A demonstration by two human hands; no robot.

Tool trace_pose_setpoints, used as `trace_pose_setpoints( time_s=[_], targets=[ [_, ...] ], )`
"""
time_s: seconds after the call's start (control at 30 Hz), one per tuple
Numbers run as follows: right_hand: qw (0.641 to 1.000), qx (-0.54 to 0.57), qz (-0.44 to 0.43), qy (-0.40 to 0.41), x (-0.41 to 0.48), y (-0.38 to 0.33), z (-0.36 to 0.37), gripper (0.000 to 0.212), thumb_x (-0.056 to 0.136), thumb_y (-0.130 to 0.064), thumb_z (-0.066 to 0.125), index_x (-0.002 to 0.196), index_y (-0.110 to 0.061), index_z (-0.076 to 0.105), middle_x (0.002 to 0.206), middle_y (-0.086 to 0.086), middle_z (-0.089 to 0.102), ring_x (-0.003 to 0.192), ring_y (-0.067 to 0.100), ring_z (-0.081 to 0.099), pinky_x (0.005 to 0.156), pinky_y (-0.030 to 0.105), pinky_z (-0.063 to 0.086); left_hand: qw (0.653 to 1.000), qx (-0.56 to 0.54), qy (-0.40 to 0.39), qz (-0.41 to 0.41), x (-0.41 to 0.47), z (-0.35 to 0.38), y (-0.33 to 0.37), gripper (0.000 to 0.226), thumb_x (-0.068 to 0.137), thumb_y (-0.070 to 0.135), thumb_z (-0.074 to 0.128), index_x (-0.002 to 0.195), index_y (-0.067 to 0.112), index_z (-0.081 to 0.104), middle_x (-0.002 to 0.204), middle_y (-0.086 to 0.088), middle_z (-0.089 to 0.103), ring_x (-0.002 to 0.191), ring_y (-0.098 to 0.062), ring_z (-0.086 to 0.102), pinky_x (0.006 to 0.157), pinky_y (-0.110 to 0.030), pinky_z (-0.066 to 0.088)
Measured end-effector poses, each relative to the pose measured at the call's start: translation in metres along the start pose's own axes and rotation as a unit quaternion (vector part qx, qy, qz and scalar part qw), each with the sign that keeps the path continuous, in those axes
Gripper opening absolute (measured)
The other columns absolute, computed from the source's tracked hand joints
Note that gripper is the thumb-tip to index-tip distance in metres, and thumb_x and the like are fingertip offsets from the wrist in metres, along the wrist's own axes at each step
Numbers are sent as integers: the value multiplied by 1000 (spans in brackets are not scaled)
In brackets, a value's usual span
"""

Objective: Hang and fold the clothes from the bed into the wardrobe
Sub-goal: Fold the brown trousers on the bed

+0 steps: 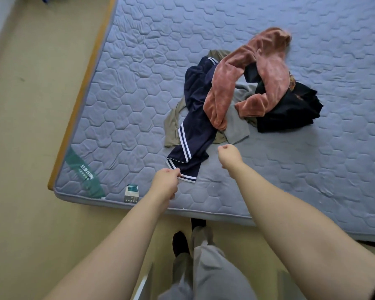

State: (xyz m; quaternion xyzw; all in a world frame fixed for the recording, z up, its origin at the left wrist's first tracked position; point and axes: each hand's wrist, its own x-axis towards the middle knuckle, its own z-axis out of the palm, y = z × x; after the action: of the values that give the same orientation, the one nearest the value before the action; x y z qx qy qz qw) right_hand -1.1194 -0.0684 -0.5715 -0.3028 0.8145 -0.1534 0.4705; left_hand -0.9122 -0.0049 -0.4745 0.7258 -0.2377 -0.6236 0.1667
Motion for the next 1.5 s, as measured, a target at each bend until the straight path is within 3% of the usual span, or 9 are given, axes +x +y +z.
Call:
trace_pose_setpoints(
  time_s=[0.13, 0.43, 0.6, 0.7, 0.97, 1.17, 1.33, 1.43, 1.5],
  targets=[
    [1000, 2, -16, -6, 72, -26, 11, 16, 98, -22, 50, 107, -16, 62, 103, 7, 60, 92, 24, 54, 82, 33, 44, 1000, 10, -2, 8, 48, 4, 10, 13, 99, 19, 52, 89, 13, 55, 67, -2, 42, 51, -15, 31, 46, -22, 22],
    [997, -61, 45, -19, 248, -35, 49, 65, 85, -59, 47, 143, -29, 54, 161, 11, 34, 140, 36, 40, 120, 43, 31, 998, -1, 34, -43, 129, 8, 0, 19, 103, 21, 52, 86, 12, 57, 66, -2, 47, 50, -15, 36, 45, -22, 26],
    [992, 88, -4, 87, 223, -67, 33, 39, 102, -25, 47, 114, 2, 71, 114, 21, 70, 101, 23, 63, 83, 27, 50, 997, -1, 46, -65, 130, 1, 17, 20, 103, 20, 52, 85, 13, 57, 66, -1, 46, 48, -13, 35, 46, -22, 26],
    [967, 213, -26, 140, 176, -103, 13, 14, 92, -9, 64, 102, -6, 72, 95, 8, 71, 89, 16, 63, 72, 19, 47, 998, -6, 42, -52, 110, -6, 46, 18, 102, 18, 52, 86, 12, 57, 65, -1, 46, 48, -14, 36, 47, -22, 25],
    [809, 564, 23, -164, -7, -211, -50, 37, 94, 18, 45, 120, -2, 59, 103, 17, 66, 93, 28, 67, 80, 39, 56, 999, -19, 27, 36, 34, -43, 157, 16, 103, 21, 50, 92, 13, 58, 73, -3, 51, 51, -13, 40, 44, -21, 26],
    [926, 297, -175, -157, -121, -229, -58, 63, 79, 18, 47, 129, -16, 64, 114, 5, 73, 103, 20, 70, 80, 31, 57, 994, -34, -3, 106, 17, -77, 218, 30, 105, 40, 47, 105, 14, 61, 105, -8, 62, 79, -18, 56, 67, -29, 43],
    [932, 133, -261, -216, -199, -227, -12, 58, 77, 12, 47, 98, -36, 73, 90, -2, 76, 84, 11, 72, 81, 33, 58, 975, -71, -208, 36, 23, -97, 233, 55, 102, 50, 44, 126, 5, 63, 126, -19, 66, 124, -30, 61, 114, -47, 41],
    [946, 126, -235, -184, -225, -224, 31, 53, 77, 7, 47, 79, -40, 72, 80, -1, 73, 76, 15, 70, 76, 38, 60, 951, -36, -303, 38, 2, -115, 227, 18, 103, 23, 50, 93, 15, 63, 94, -3, 63, 78, -3, 69, 81, -20, 55],
    [949, 183, -195, -168, -231, -218, 55, 41, 72, 7, 50, 78, -25, 75, 76, 0, 71, 76, 16, 68, 75, 40, 59, 951, -8, -307, 45, 3, -132, 225, 14, 99, 8, 49, 88, 10, 59, 77, -7, 59, 51, -9, 63, 54, -23, 53]
  ],
)
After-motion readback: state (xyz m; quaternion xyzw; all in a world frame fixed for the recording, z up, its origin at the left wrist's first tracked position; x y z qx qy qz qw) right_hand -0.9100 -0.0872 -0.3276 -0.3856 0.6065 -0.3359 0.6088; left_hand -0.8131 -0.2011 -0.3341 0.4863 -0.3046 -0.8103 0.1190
